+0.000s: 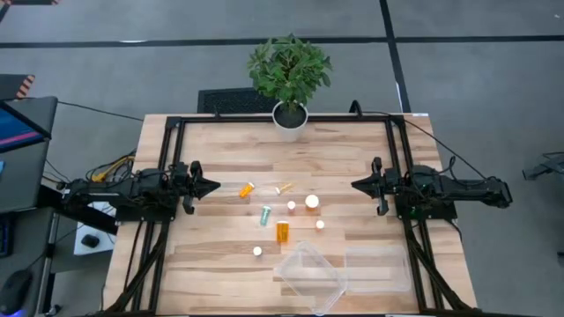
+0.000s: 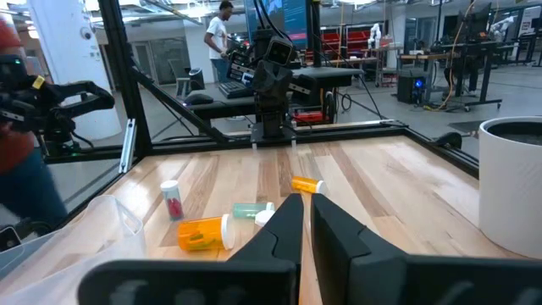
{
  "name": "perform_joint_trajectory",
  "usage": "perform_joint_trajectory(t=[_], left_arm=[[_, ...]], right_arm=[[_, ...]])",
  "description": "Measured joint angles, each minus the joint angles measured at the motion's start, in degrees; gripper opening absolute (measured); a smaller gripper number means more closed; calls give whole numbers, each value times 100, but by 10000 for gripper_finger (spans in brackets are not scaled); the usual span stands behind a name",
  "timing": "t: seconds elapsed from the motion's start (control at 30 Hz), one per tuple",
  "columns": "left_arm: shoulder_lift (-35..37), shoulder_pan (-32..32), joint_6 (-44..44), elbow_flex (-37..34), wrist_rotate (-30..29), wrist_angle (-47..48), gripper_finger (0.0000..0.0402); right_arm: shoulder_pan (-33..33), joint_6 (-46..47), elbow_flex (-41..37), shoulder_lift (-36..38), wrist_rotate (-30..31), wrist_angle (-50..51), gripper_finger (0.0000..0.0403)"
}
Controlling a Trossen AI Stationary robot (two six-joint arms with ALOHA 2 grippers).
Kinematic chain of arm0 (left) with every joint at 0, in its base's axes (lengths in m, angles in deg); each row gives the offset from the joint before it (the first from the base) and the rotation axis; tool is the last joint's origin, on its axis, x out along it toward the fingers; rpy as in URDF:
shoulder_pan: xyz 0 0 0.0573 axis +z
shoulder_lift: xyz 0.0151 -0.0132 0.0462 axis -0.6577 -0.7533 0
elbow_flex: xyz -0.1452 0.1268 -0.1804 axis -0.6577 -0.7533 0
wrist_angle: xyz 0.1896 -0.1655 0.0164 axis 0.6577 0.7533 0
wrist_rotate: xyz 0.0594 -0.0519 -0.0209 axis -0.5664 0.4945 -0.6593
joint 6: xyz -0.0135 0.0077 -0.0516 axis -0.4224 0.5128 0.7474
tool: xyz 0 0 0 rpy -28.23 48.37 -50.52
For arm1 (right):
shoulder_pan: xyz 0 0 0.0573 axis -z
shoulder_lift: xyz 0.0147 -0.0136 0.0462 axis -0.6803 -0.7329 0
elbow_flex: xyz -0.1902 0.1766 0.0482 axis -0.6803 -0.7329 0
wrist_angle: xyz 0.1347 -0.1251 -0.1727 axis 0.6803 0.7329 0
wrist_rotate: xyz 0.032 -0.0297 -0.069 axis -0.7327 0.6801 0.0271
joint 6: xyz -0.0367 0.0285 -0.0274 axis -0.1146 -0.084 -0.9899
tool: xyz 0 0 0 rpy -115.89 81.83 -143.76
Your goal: Pick and place medicine bottles into bin by pill shape (circle, oval)
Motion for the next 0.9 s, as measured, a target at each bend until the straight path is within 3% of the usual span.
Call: perform_joint_trajectory(t=[0.6, 0.73, 0.9], left_arm=[[0, 2, 0, 0, -1, 0, 0], [0, -1, 16, 0, -278, -51, 0], [0, -1, 723, 0, -514, -77, 0]], right_arm=[[0, 0, -1, 0, 0, 0, 42], [-2, 0, -1, 0, 0, 0, 42], [-2, 0, -1, 0, -2, 0, 42]])
